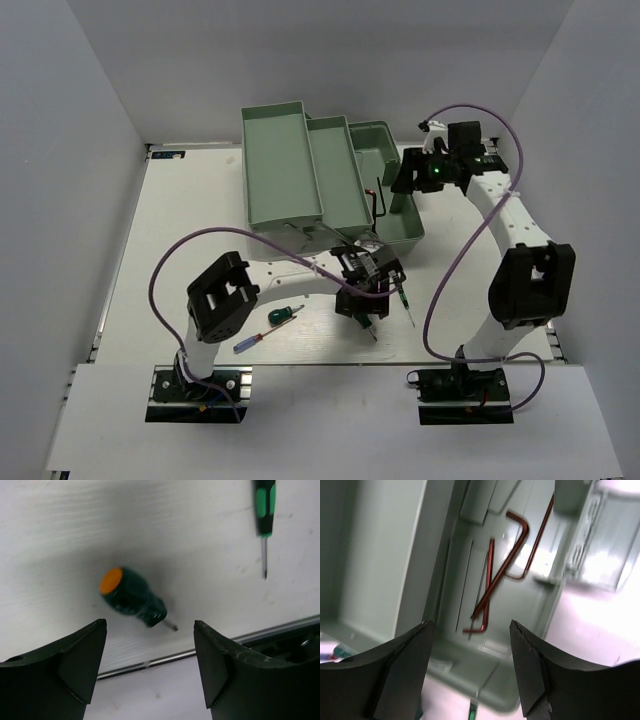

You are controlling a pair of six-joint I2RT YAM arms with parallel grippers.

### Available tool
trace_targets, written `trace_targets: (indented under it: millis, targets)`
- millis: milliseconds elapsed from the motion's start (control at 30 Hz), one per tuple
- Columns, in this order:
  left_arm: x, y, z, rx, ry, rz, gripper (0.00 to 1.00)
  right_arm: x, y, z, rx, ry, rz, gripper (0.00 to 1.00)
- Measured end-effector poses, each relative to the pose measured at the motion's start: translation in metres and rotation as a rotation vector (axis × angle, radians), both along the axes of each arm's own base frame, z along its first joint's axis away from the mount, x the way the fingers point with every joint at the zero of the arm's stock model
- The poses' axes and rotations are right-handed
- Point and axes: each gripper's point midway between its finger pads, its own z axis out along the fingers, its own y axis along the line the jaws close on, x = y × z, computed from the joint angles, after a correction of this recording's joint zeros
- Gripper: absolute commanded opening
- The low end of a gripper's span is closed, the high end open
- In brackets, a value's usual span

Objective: Sort the tools into containers

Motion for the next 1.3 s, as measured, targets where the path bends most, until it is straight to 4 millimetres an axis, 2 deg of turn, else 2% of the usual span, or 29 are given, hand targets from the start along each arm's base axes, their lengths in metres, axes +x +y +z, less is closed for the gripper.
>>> trace_targets:
  millis: [100, 267, 300, 367, 400, 467, 500, 600, 633, 733, 800, 900, 933, 967, 1067, 1167, 1300]
  targets:
    - [0.005, -0.012, -0.009, 0.006, 0.0, 0.05, 0.81, -0.018, -0.008, -0.001, 0.029, 0.011, -0.008, 0.7]
    - [0.011, -0.011, -0.038, 0.079, -0.001, 0.13, 0.81, -0.04, -0.014, -0.011, 0.073, 0.052, -0.002, 0.7]
    - [0.012, -0.013, -0.037, 0.08, -0.004, 0.143, 0.79, -0.045, -0.015, -0.013, 0.08, 0.06, -0.001, 0.7]
    - [0.015, -0.015, -0.037, 0.08, -0.019, 0.163, 0.69, -0.053, -0.019, -0.017, 0.092, 0.076, -0.005, 0.7]
    - [0.015, -0.013, -0.037, 0.087, -0.026, 0.171, 0.53, -0.057, -0.022, -0.019, 0.097, 0.082, -0.009, 0.7]
    - [0.016, -0.013, -0.038, 0.098, -0.037, 0.181, 0.34, -0.067, -0.029, -0.025, 0.102, 0.1, -0.017, 0.64]
    - [0.016, -0.014, -0.037, 0.099, -0.042, 0.178, 0.23, -0.071, -0.032, -0.027, 0.103, 0.103, -0.019, 0.61]
    - [0.016, -0.024, -0.027, 0.088, -0.079, 0.126, 0.13, -0.091, -0.041, -0.037, 0.088, 0.099, -0.012, 0.2]
    - [0.017, -0.028, -0.021, 0.083, -0.095, 0.104, 0.1, -0.1, -0.046, -0.042, 0.079, 0.101, -0.014, 0.0]
    - [0.018, -0.046, 0.004, 0.043, -0.157, 0.025, 0.05, -0.124, -0.059, -0.051, 0.044, 0.092, -0.02, 0.0]
    - [0.021, -0.055, 0.025, 0.012, -0.203, -0.017, 0.05, -0.138, -0.07, -0.056, 0.01, 0.083, -0.032, 0.0]
    - [0.034, -0.068, 0.07, -0.05, -0.3, -0.066, 0.04, -0.154, -0.081, -0.063, -0.045, 0.084, -0.019, 0.24]
    - [0.041, -0.069, 0.085, -0.065, -0.335, -0.071, 0.04, -0.16, -0.083, -0.066, -0.061, 0.09, -0.001, 0.39]
    - [0.051, -0.071, 0.103, -0.086, -0.379, -0.067, 0.04, -0.164, -0.084, -0.069, -0.069, 0.099, 0.012, 0.49]
    - [0.091, -0.063, 0.151, -0.127, -0.493, -0.031, 0.05, -0.183, -0.082, -0.078, -0.081, 0.116, 0.089, 0.62]
    - [0.145, -0.039, 0.185, -0.134, -0.594, 0.051, 0.06, -0.203, -0.074, -0.077, -0.054, 0.113, 0.185, 0.6]
    - [0.218, 0.008, 0.203, -0.079, -0.683, 0.169, 0.08, -0.224, -0.054, -0.066, 0.023, 0.068, 0.345, 0.52]
